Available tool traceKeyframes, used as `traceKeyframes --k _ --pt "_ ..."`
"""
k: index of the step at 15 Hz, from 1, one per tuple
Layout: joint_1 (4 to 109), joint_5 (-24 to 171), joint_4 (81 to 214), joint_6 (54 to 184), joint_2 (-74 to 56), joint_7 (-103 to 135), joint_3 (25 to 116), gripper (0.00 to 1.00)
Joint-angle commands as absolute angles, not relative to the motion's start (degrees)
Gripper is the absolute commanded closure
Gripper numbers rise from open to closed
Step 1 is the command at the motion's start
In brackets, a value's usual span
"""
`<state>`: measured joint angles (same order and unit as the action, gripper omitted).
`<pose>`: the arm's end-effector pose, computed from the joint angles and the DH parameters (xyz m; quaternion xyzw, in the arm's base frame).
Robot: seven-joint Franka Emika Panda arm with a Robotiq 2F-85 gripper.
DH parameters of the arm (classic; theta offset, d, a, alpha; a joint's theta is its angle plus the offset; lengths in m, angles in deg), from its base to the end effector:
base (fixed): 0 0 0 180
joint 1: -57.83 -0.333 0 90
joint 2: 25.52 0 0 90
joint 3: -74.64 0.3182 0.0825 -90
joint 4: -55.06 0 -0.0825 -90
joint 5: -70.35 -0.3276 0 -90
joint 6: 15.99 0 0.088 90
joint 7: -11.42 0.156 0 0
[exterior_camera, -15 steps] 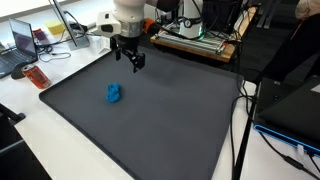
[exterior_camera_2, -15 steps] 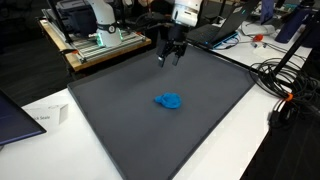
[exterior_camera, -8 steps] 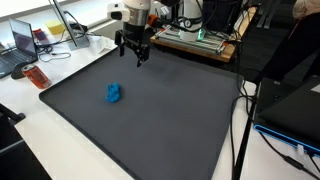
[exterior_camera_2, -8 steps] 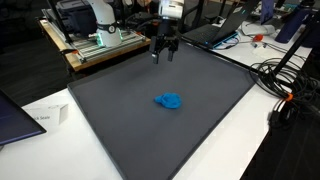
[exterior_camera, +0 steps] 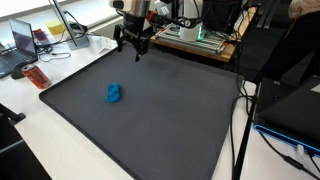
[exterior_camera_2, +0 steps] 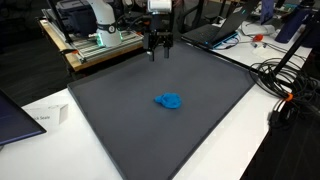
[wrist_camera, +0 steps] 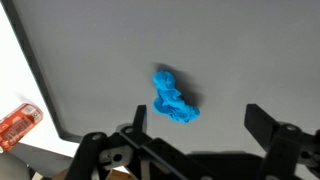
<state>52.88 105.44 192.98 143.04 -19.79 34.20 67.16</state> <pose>0.4970 -0.0070 0.2967 0.9791 0.0524 0.1509 0.1262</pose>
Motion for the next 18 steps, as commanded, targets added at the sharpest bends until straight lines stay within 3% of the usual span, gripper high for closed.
traceKeyframes --k 1,7,11,18 --pt "53.5 109.4 196.9 146.9 -23.4 35.4 65.7 0.00" --pt "53.9 104.1 200.2 147.9 -28.9 25.3 65.7 0.00" --pt "55.1 89.3 199.9 143.8 -33.2 9.7 69.4 0.00" --pt "53.9 70.2 190.0 123.0 -37.9 -6.3 69.8 0.00"
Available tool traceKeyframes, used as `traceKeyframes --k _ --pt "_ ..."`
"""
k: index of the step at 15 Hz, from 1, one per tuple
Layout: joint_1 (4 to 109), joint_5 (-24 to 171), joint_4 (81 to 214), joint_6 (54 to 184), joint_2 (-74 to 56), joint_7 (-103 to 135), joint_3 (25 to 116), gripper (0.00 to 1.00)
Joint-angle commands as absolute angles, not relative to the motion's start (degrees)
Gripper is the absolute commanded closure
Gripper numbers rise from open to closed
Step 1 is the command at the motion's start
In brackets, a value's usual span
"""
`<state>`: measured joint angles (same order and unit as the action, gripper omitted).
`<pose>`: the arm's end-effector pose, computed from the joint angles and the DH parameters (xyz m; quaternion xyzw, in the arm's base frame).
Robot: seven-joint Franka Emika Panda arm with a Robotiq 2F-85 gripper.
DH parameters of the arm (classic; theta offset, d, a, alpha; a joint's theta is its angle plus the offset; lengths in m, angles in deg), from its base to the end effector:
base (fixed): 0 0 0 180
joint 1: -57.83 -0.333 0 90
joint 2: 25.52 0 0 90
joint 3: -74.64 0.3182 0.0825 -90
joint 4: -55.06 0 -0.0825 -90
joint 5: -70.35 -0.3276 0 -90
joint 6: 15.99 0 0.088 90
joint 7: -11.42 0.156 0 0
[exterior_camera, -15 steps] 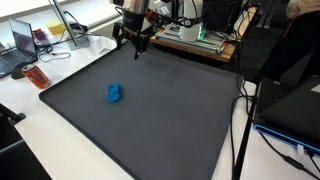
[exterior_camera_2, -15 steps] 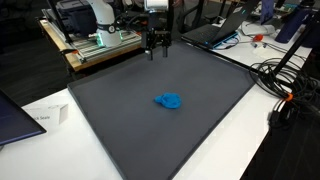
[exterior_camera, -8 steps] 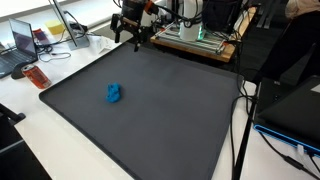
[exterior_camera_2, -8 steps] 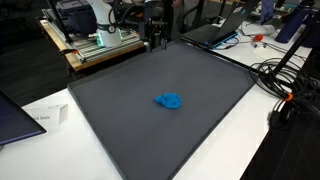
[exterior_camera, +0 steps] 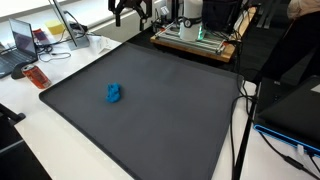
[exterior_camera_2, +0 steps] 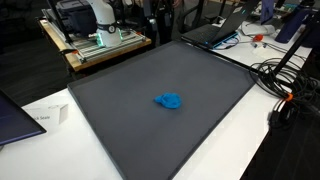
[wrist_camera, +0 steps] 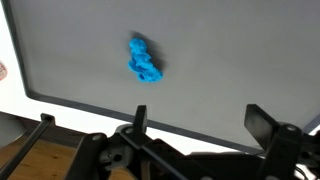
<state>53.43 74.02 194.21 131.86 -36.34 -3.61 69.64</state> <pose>0.4645 -0.0059 0.4046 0.9745 0.1468 0.1659 0.0361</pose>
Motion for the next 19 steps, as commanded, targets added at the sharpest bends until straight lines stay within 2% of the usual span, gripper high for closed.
traceKeyframes --k 1,8,19 --pt "54.2 69.8 188.2 120.0 -37.9 -5.9 69.9 0.00" --pt "55.7 68.8 176.6 103.5 -35.2 -1.6 70.3 0.00" --pt "56.2 70.0 177.1 104.4 -35.4 -1.8 70.7 0.00"
